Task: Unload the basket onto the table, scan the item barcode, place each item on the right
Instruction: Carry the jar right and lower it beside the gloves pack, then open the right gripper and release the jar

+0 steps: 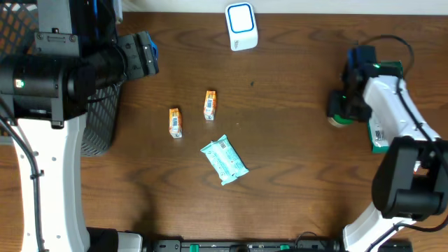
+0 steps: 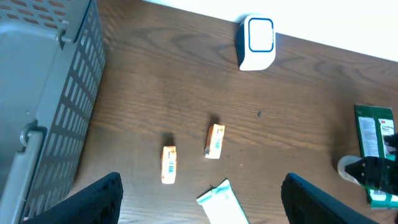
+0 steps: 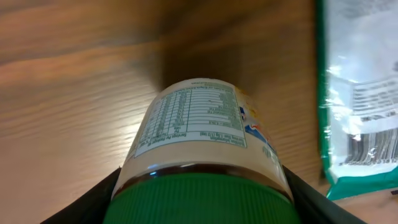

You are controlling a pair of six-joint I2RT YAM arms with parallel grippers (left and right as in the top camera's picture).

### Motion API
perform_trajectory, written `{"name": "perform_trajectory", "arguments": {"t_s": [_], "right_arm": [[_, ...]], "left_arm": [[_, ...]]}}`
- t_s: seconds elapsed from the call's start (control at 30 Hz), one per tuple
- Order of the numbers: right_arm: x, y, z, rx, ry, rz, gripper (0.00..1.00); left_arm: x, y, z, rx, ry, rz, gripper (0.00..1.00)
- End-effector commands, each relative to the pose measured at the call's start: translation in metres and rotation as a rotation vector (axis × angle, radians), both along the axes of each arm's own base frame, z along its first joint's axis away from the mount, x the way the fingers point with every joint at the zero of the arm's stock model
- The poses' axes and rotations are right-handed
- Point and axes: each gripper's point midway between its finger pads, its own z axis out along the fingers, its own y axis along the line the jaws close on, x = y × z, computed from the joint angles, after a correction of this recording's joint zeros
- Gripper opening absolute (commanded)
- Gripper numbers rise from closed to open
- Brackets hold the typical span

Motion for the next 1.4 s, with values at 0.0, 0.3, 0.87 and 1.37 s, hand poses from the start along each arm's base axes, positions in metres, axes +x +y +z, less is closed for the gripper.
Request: {"name": "perform_trajectory", "arguments": {"t_s": [0.0, 0.3, 0.87, 1.37], "right_arm": [[-0.002, -0.014, -0.004, 0.038, -0.024, -0.065, 0.01], [-0.022, -0.055, -0.024, 0.038, -0.016, -0.187, 0.28], [-0.016, -0.046, 0.033, 0.124, -0.079, -0.188, 0.99], [-0.005, 0.026, 0.050, 0.228, -0.165, 0.031, 0.40]], "left_arm": [[0.001, 0.003, 0.001, 0.005, -0.002, 0.013, 0.82], [0.001, 0.003, 0.001, 0.005, -0.002, 0.013, 0.82], [0.001, 0.003, 0.001, 0.005, -0.002, 0.013, 0.82], [0.001, 0.003, 0.001, 0.005, -0.002, 0.013, 0.83]]}}
